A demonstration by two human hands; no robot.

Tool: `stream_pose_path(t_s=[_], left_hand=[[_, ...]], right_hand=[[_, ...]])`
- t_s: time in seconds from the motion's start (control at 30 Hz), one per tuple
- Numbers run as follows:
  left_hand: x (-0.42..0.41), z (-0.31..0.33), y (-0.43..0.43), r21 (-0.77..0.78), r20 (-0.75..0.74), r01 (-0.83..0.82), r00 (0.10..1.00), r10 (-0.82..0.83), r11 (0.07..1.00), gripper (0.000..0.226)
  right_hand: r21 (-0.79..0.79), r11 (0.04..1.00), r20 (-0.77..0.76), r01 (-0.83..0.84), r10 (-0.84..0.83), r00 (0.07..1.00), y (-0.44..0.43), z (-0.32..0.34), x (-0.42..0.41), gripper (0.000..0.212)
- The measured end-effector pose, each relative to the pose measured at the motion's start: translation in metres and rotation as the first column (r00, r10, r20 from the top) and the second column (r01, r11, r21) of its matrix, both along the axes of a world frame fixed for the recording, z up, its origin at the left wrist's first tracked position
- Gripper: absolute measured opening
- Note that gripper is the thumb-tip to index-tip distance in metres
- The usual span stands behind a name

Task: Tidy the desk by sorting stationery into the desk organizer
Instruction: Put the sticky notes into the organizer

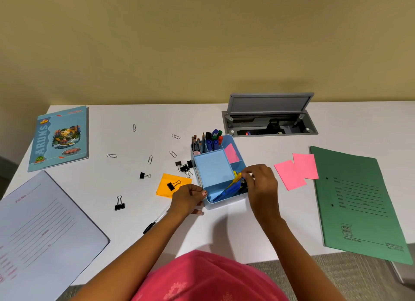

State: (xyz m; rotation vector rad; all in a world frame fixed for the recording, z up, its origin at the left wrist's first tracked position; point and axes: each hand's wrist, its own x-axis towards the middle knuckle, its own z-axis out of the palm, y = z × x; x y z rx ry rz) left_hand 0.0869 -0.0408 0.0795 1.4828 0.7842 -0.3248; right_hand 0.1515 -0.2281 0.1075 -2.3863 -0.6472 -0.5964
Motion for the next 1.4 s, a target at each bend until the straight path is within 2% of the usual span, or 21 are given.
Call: stream_pose_path(t_s=[0.07,0.13,0.2,0.3,0.37,0.47,0.57,0.63,0.83,1.07,1.13,1.2,1.3,1.4], left_hand=[[0.0,0.0,0.0,0.013,0.002,0.012,1.0,-0.012,1.0,0.018],[0.0,0.0,0.0,0.019,0.001,0.013,1.0,-0.013,1.0,0.017],[0.0,0.001,-0.001,0.024,-0.003,0.014,1.0,-0.014,1.0,0.015],[0.001,0.001,-0.001,0.023,-0.006,0.013,1.0,-0.012,1.0,0.014],[0.002,0.001,-0.001,0.025,-0.01,0.01,1.0,-0.01,1.0,0.013],[0.002,0.001,-0.001,0.024,-0.015,0.007,1.0,-0.007,1.0,0.013],[0.002,0.001,-0.001,0.033,-0.018,0.009,1.0,-0.009,0.999,0.013],[0.002,0.002,-0.001,0.036,-0.019,0.011,1.0,-0.01,0.999,0.013],[0.004,-0.001,-0.001,0.044,-0.025,0.009,1.0,-0.008,0.999,0.012],[0.007,0.0,0.001,0.02,-0.042,-0.003,0.999,0.004,1.0,0.015],[0.007,-0.001,0.001,0.015,-0.046,-0.004,0.999,0.005,1.0,0.015],[0.007,0.0,0.001,0.015,-0.047,-0.003,0.999,0.004,1.0,0.015],[0.007,-0.001,0.001,0.011,-0.052,-0.009,0.999,0.01,1.0,0.017],[0.008,-0.002,0.002,0.007,-0.058,-0.011,0.998,0.011,1.0,0.017]], right_hand=[[0.119,0.985,-0.159,0.128,-0.109,0.981,-0.011,0.0,0.014,0.012],[0.14,0.949,-0.291,0.282,-0.233,0.928,-0.028,-0.009,0.033,0.011],[0.047,0.907,-0.388,0.419,-0.37,0.844,-0.047,-0.023,0.053,0.014],[-0.13,0.82,-0.526,0.558,-0.534,0.662,-0.074,-0.042,0.078,0.033],[-0.271,0.768,-0.558,0.581,-0.617,0.555,-0.089,-0.052,0.088,0.047],[-0.418,0.715,-0.571,0.561,-0.687,0.45,-0.101,-0.06,0.093,0.062],[-0.466,0.699,-0.605,0.543,-0.699,0.38,-0.106,-0.066,0.092,0.071],[-0.455,0.705,-0.621,0.543,-0.689,0.374,-0.107,-0.069,0.089,0.072],[-0.448,0.709,-0.568,0.544,-0.696,0.439,-0.104,-0.081,0.072,0.07],[-0.579,0.653,-0.624,0.489,-0.74,0.25,-0.104,-0.075,0.076,0.105],[-0.534,0.675,-0.67,0.509,-0.705,0.231,-0.106,-0.078,0.077,0.095],[-0.419,0.701,-0.721,0.577,-0.643,0.258,-0.107,-0.08,0.077,0.075],[-0.229,0.707,-0.724,0.669,-0.584,0.368,-0.102,-0.073,0.075,0.043],[-0.046,0.711,-0.677,0.702,-0.539,0.501,-0.091,-0.06,0.07,0.03]])
